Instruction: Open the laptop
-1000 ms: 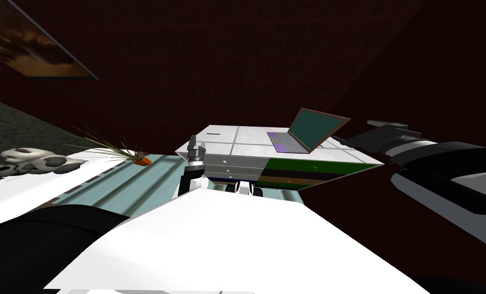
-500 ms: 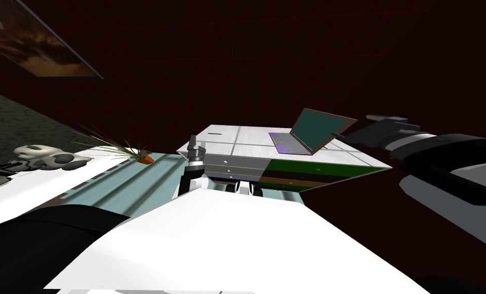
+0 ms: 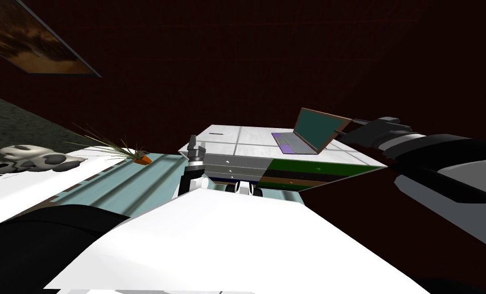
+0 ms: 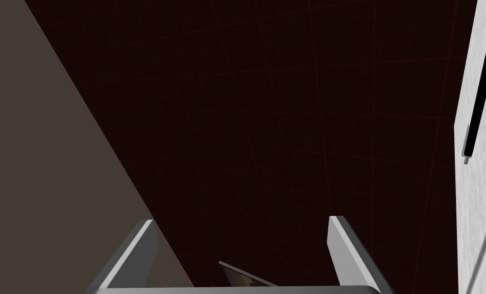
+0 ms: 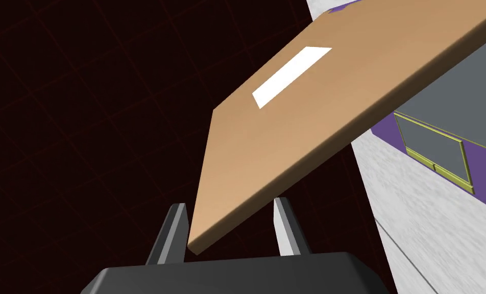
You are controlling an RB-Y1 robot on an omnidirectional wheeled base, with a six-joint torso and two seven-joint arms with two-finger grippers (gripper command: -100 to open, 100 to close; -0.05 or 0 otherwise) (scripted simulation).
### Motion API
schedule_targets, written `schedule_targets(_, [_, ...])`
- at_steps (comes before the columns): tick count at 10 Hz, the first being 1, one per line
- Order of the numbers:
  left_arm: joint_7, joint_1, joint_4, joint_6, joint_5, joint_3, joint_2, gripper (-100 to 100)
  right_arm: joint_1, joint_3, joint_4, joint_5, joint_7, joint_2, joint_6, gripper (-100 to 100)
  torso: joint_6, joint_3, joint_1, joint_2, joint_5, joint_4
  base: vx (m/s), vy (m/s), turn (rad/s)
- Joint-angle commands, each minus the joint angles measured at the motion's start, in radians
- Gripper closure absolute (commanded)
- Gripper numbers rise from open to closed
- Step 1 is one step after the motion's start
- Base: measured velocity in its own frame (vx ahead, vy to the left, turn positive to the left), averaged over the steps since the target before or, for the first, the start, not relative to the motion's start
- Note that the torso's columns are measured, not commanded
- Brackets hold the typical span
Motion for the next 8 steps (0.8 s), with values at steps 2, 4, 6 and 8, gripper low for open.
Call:
schedule_targets(2, [0.000,0.000,0.000,0.000,0.000,0.000,0.000,0,0.061,-0.008,-0.028,0.076,0.055,-0.029,0.068,100,-0.001,0.001,0.003,0.001,0.001,0.001,-0.009,0.042,-0.049])
schedule_targets(4, [0.000,0.000,0.000,0.000,0.000,0.000,0.000,0,0.095,-0.014,-0.045,0.118,0.084,-0.046,0.107,100,-0.002,0.002,0.007,0.003,0.004,0.002,-0.008,0.043,-0.045])
schedule_targets(6, [0.000,0.000,0.000,0.000,0.000,0.000,0.000,0,0.105,-0.016,-0.051,0.123,0.089,-0.049,0.111,100,-0.003,0.002,0.009,0.004,0.005,0.003,-0.010,0.020,-0.036])
schedule_targets(8, [0.000,0.000,0.000,0.000,0.000,0.000,0.000,0,0.160,-0.009,-0.066,0.178,0.130,-0.075,0.181,100,-0.003,0.002,0.009,0.003,0.005,0.003,-0.007,0.021,-0.057])
